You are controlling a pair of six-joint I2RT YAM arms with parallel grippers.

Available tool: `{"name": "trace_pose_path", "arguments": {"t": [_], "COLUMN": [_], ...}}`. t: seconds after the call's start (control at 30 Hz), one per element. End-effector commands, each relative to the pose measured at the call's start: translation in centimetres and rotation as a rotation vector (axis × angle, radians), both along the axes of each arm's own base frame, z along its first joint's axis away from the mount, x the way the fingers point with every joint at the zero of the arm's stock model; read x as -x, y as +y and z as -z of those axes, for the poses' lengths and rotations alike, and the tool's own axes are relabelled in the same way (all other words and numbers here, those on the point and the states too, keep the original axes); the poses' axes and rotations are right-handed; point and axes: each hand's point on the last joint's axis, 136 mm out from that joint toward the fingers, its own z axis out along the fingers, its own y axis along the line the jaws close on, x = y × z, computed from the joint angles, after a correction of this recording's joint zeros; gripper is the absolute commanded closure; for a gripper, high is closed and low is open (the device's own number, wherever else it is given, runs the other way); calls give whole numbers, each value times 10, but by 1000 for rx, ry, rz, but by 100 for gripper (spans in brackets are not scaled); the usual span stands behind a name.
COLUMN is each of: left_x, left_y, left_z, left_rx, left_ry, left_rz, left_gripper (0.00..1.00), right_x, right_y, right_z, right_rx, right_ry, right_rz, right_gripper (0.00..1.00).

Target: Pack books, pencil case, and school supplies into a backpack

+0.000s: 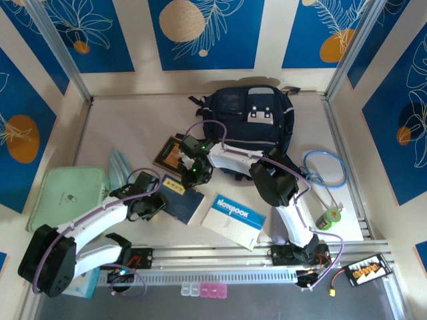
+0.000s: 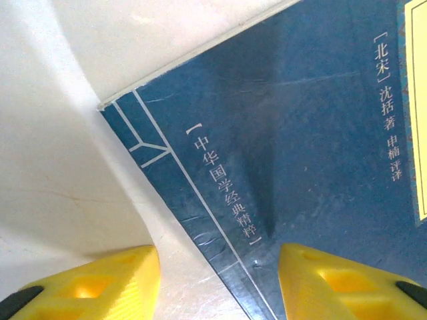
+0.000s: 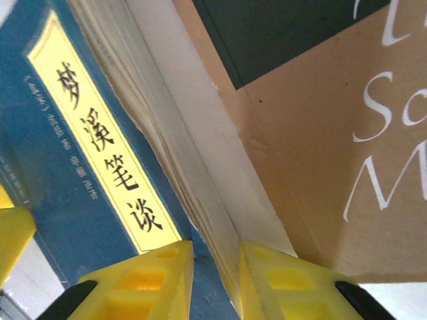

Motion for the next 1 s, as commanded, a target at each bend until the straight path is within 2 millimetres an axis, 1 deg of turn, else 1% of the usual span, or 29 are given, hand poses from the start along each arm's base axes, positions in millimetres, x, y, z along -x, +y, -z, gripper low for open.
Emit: {"name": "trace_pose_path", "arguments": {"t": [0.0, 0.17, 0.27, 0.4, 0.53, 0.67, 0.73, 0.87, 0.97], "left_x": [-12, -18, -21, -21, -20, -19, -18, -16, -17], "left_y": [-15, -17, -18, -15, -14, -12, -11, -11, -14], "left_z": [-4, -11, -15, -20, -20, -21, -18, -12, -10], "left_rx": [74, 75, 70, 50, 51, 41, 40, 40, 53], "left_ry": [-56, -87, -97, -98, -90, -92, -82, -55, -52], "left_rz": [23, 51, 60, 62, 56, 51, 46, 34, 32], "left_gripper": [51, 54, 58, 60, 62, 63, 62, 53, 51], "right_x": [8, 11, 13, 12, 8, 2, 0, 0, 0], "right_y": [-10, -19, -23, -26, -32, -41, -42, -43, -42], "right_z": [19, 32, 36, 40, 45, 50, 51, 52, 53], "right_rx": [78, 150, 163, 176, 199, 220, 216, 211, 210], "right_ry": [19, 9, 21, 33, 51, 77, 85, 88, 91], "right_rz": [-19, -31, -24, -3, 34, 81, 91, 90, 91], "right_gripper": [77, 80, 82, 83, 85, 87, 87, 87, 87]}}
